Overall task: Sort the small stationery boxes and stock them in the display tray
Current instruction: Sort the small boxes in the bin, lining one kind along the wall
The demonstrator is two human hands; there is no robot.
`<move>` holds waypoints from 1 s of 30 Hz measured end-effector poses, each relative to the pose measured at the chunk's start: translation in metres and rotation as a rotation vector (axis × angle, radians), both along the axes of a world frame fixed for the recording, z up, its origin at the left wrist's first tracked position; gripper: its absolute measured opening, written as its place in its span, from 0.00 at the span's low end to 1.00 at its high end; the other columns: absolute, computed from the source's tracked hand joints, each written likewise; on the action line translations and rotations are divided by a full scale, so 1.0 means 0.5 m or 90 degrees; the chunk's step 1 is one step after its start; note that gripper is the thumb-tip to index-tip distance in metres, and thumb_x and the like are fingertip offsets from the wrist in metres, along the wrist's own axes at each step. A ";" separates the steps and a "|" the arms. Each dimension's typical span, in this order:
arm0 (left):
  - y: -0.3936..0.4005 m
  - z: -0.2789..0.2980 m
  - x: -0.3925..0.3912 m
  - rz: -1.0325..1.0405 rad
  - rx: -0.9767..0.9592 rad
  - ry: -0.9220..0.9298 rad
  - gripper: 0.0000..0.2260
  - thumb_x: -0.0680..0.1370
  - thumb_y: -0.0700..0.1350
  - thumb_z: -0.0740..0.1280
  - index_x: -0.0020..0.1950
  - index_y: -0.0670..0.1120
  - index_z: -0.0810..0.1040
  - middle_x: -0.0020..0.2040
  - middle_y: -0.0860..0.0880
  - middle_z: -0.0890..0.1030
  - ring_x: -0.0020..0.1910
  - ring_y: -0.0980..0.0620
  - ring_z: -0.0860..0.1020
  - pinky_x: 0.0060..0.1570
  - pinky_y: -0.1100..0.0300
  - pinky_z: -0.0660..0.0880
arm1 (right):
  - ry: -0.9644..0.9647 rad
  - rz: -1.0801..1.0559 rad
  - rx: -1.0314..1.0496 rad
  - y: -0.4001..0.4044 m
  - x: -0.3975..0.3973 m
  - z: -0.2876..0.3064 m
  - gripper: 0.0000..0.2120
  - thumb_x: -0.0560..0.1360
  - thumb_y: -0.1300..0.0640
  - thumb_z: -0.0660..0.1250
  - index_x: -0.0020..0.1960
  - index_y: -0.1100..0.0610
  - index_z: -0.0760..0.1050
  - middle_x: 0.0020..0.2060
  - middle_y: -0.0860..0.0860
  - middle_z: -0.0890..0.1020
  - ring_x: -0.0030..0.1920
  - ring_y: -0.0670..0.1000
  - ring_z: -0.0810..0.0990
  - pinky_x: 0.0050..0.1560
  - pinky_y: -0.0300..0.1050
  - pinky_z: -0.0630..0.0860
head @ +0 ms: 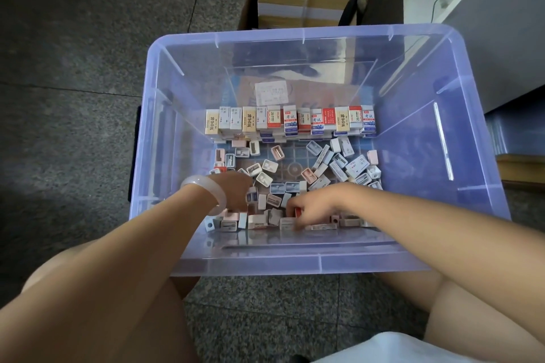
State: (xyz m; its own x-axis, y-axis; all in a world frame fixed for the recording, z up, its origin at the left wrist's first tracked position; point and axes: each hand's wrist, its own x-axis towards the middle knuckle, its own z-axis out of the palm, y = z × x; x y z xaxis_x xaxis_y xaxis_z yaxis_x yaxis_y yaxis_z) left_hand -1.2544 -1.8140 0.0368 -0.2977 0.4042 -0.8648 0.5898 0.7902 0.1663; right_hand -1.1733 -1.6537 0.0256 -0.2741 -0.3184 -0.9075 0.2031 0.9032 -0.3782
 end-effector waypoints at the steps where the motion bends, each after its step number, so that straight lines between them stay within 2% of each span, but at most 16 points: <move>1: 0.000 0.001 -0.002 -0.007 0.016 0.038 0.13 0.76 0.40 0.67 0.60 0.40 0.72 0.47 0.45 0.77 0.42 0.49 0.72 0.35 0.63 0.70 | 0.007 0.001 0.000 0.000 0.000 0.000 0.24 0.79 0.50 0.60 0.72 0.54 0.60 0.68 0.56 0.68 0.63 0.57 0.72 0.60 0.50 0.74; 3: -0.004 -0.003 -0.001 -0.029 0.026 0.073 0.12 0.76 0.37 0.66 0.59 0.40 0.72 0.45 0.47 0.74 0.42 0.50 0.71 0.33 0.63 0.68 | 0.035 0.036 0.012 -0.005 0.005 -0.004 0.26 0.79 0.48 0.59 0.74 0.54 0.58 0.71 0.55 0.65 0.67 0.57 0.69 0.64 0.50 0.70; 6: -0.010 -0.018 0.008 -0.066 0.024 0.038 0.16 0.77 0.39 0.66 0.64 0.42 0.70 0.56 0.44 0.78 0.48 0.48 0.74 0.45 0.60 0.71 | 0.054 0.071 0.019 -0.012 0.009 -0.014 0.27 0.80 0.50 0.58 0.76 0.54 0.53 0.74 0.54 0.60 0.72 0.56 0.63 0.69 0.51 0.64; 8: -0.011 -0.023 0.015 -0.085 0.012 0.003 0.21 0.76 0.40 0.67 0.69 0.43 0.68 0.61 0.44 0.76 0.56 0.46 0.75 0.51 0.58 0.70 | 0.051 0.069 0.010 -0.013 0.007 -0.015 0.28 0.80 0.53 0.59 0.76 0.53 0.52 0.74 0.53 0.60 0.72 0.56 0.63 0.69 0.51 0.64; 10: -0.010 -0.029 0.019 -0.105 -0.003 -0.017 0.25 0.75 0.42 0.69 0.71 0.44 0.66 0.63 0.45 0.75 0.60 0.46 0.74 0.55 0.57 0.70 | 0.037 0.049 -0.009 -0.006 0.004 -0.014 0.29 0.79 0.54 0.61 0.76 0.53 0.54 0.73 0.54 0.62 0.69 0.56 0.68 0.66 0.51 0.68; 11: -0.010 -0.033 0.019 -0.109 -0.005 -0.020 0.26 0.75 0.43 0.70 0.71 0.45 0.66 0.63 0.45 0.75 0.61 0.46 0.74 0.57 0.56 0.70 | 0.027 0.032 -0.021 -0.001 0.002 -0.015 0.28 0.78 0.54 0.61 0.75 0.52 0.56 0.71 0.54 0.66 0.63 0.55 0.73 0.61 0.50 0.73; 12: -0.010 -0.036 0.020 -0.108 -0.008 -0.023 0.26 0.75 0.43 0.70 0.71 0.45 0.66 0.64 0.45 0.75 0.61 0.46 0.74 0.58 0.56 0.71 | 0.011 0.009 -0.036 0.004 0.001 -0.015 0.27 0.78 0.53 0.62 0.74 0.52 0.58 0.66 0.55 0.71 0.53 0.53 0.78 0.52 0.47 0.77; 14: -0.009 -0.044 0.021 -0.106 -0.010 -0.025 0.27 0.74 0.44 0.71 0.71 0.46 0.66 0.64 0.46 0.75 0.61 0.46 0.74 0.59 0.55 0.72 | -0.019 -0.027 -0.053 0.012 0.000 -0.012 0.24 0.78 0.53 0.62 0.72 0.52 0.61 0.50 0.53 0.76 0.34 0.48 0.73 0.33 0.40 0.72; 15: -0.010 -0.045 0.021 -0.109 -0.010 -0.025 0.28 0.74 0.45 0.71 0.71 0.46 0.66 0.64 0.46 0.75 0.60 0.46 0.74 0.60 0.54 0.72 | -0.024 -0.032 -0.056 0.014 0.000 -0.013 0.23 0.78 0.53 0.62 0.71 0.52 0.61 0.47 0.53 0.76 0.32 0.47 0.70 0.31 0.40 0.69; 19: -0.009 -0.048 0.022 -0.095 -0.003 -0.025 0.27 0.74 0.46 0.71 0.71 0.46 0.67 0.62 0.47 0.76 0.59 0.47 0.75 0.60 0.55 0.72 | -0.012 0.022 -0.066 0.013 0.002 -0.016 0.24 0.77 0.51 0.62 0.71 0.50 0.60 0.65 0.58 0.72 0.41 0.51 0.74 0.43 0.50 0.76; 21: -0.006 -0.043 0.025 -0.084 0.002 -0.022 0.25 0.75 0.46 0.70 0.70 0.45 0.67 0.62 0.46 0.76 0.59 0.47 0.75 0.59 0.55 0.72 | 0.007 0.019 -0.098 0.016 -0.002 -0.006 0.24 0.78 0.49 0.62 0.71 0.51 0.62 0.67 0.54 0.70 0.48 0.50 0.75 0.48 0.47 0.77; 22: -0.004 -0.041 0.026 -0.076 0.006 -0.019 0.24 0.75 0.45 0.70 0.69 0.44 0.68 0.62 0.46 0.76 0.59 0.46 0.75 0.58 0.56 0.72 | 0.016 -0.001 -0.118 0.021 -0.005 0.005 0.22 0.78 0.48 0.62 0.70 0.51 0.65 0.64 0.53 0.72 0.47 0.49 0.75 0.48 0.45 0.76; 24: 0.001 -0.038 0.023 -0.041 0.041 -0.021 0.20 0.76 0.45 0.68 0.66 0.43 0.70 0.62 0.44 0.77 0.58 0.47 0.76 0.54 0.58 0.71 | 0.016 -0.111 -0.168 0.038 -0.010 0.024 0.15 0.78 0.49 0.61 0.64 0.50 0.69 0.53 0.54 0.77 0.40 0.47 0.73 0.38 0.41 0.72; 26: 0.012 -0.027 0.012 0.054 0.124 -0.030 0.14 0.77 0.45 0.66 0.62 0.43 0.73 0.58 0.45 0.79 0.51 0.48 0.77 0.47 0.62 0.72 | 0.001 -0.324 -0.228 0.060 -0.014 0.039 0.08 0.79 0.52 0.60 0.57 0.50 0.71 0.42 0.51 0.77 0.32 0.44 0.69 0.29 0.34 0.66; 29: 0.035 -0.001 -0.004 0.320 0.305 -0.053 0.02 0.78 0.45 0.67 0.48 0.49 0.75 0.43 0.50 0.80 0.38 0.55 0.77 0.35 0.69 0.71 | 0.034 -0.712 -0.305 0.089 -0.027 0.046 0.04 0.80 0.51 0.59 0.53 0.49 0.72 0.40 0.50 0.75 0.31 0.44 0.67 0.28 0.34 0.63; 30: 0.040 0.007 -0.010 0.403 0.355 -0.057 0.04 0.78 0.44 0.67 0.43 0.50 0.74 0.38 0.52 0.79 0.35 0.57 0.76 0.32 0.71 0.71 | 0.058 -0.820 -0.326 0.096 -0.034 0.047 0.05 0.79 0.50 0.60 0.52 0.49 0.72 0.41 0.51 0.76 0.33 0.45 0.69 0.30 0.36 0.65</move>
State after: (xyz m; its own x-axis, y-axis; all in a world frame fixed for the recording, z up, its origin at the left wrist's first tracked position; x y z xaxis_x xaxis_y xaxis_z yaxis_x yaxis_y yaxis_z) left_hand -1.2592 -1.7940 0.0405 -0.5511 0.5587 -0.6198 0.0300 0.7556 0.6544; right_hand -1.1902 -1.6057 0.0489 -0.6771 -0.0865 -0.7308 0.7344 -0.1415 -0.6638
